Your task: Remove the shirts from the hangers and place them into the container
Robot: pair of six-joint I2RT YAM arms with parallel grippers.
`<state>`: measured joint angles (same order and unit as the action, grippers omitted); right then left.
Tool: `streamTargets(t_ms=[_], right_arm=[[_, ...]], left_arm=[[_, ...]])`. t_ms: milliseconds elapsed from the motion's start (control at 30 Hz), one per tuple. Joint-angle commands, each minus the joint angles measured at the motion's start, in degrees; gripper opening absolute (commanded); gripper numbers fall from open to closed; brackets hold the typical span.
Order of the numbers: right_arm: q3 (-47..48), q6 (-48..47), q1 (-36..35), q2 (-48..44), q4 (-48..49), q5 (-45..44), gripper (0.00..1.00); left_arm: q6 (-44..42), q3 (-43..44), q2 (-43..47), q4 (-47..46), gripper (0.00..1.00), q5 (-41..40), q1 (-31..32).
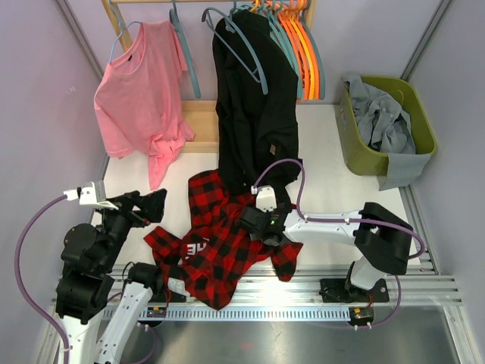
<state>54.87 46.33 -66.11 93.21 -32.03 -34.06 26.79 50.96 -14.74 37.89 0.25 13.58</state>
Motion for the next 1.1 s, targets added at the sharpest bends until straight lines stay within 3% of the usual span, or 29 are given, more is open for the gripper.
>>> streamTargets(t_ms=[0, 33, 133, 233, 267, 300, 333, 467, 667, 733, 800, 900, 933, 1067], right_arm=[[2.08, 1.49, -0.16, -0.66, 3.99, -4.52, 0.74], [1.04, 1.66, 0.01, -1.53, 3.99, -4.87, 0.63], [-1.51, 2.71, 1.41, -3.38, 4.26, -4.70, 0.53], [-4.32, 3.50, 2.91, -5.05, 4.87, -3.82, 0.30], [-4.86, 3.94, 3.17, -5.40, 4.87, -3.82, 0.14], [-5.38, 4.38, 3.52, -5.84, 4.18, -3.82, 0.05], [-6.17, 5.61, 4.31, -6.72, 3.39, -4.34, 0.00], [-7.67, 10.09, 5.63, -12.07, -2.93, -7.85, 0.00], [-5.92, 15.99, 7.22, -28.50, -19.45, -19.62, 0.00], [-4.43, 12.85, 7.92, -34.22, -22.37, -22.52, 0.00], [-3.55, 4.10, 8.10, -38.86, -18.45, -22.19, 0.00], [-4.24, -13.21, 8.19, -42.57, -2.33, -13.78, 0.00], [-4.25, -16.50, 8.10, -42.58, 1.49, -5.31, 0.00], [-1.88, -22.68, 8.10, -36.63, 13.81, 14.43, 0.00]], left_arm=[[-1.38, 0.46, 0.24, 0.08, 0.99, 0.36, 0.21], [-1.39, 0.37, 0.33, 0.17, 0.99, 0.36, 0.21], [-1.30, 0.02, 0.50, -0.18, 0.99, 0.45, 0.21], [-1.12, -0.16, 0.50, -0.53, 0.99, 0.89, 0.21], [-0.95, -0.25, 0.33, -0.62, 0.99, 0.98, 0.21], [-0.95, -0.25, 0.50, -0.62, 0.99, 1.15, 0.21], [-0.86, -0.16, 0.42, -0.45, 0.99, 1.07, 0.21], [-0.59, -0.25, 0.24, -0.97, 0.99, 1.68, 0.21], [0.64, -1.21, -0.73, -3.17, 0.99, 4.22, 0.21], [0.99, -1.74, -1.16, -4.05, 0.99, 4.67, 0.21], [1.34, -2.00, -1.43, -4.75, 0.99, 5.11, 0.21], [1.60, -2.44, -1.52, -5.28, 0.99, 5.37, 0.21], [1.78, -2.53, -1.52, -5.63, 0.99, 5.46, 0.21], [1.78, -2.62, -0.99, -5.11, 0.99, 4.94, 0.21]])
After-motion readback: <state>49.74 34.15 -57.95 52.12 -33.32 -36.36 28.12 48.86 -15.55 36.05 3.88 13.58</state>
